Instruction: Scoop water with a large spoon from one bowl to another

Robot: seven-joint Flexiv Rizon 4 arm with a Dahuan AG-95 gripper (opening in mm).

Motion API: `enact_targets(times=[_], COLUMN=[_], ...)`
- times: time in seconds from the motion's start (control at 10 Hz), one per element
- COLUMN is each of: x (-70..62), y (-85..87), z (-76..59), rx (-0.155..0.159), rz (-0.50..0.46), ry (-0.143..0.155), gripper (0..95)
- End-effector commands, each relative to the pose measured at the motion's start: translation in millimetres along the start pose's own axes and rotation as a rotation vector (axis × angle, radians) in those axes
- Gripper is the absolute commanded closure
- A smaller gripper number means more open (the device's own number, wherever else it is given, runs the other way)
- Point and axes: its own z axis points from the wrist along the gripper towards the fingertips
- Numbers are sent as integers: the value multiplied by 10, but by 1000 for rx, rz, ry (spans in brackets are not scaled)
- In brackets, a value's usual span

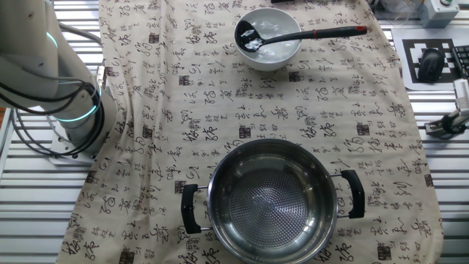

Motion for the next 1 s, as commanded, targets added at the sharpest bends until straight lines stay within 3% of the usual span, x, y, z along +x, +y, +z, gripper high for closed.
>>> enact_targets(times=[0.1,0.2,0.5,1.0], x=[24,24,24,24], y=[-8,-8,-8,-8], z=[7,7,7,7], rx=[4,10,20,29], rz=[7,5,17,50], ry=[-37,-47,-79,-88], gripper=[570,380,380,380])
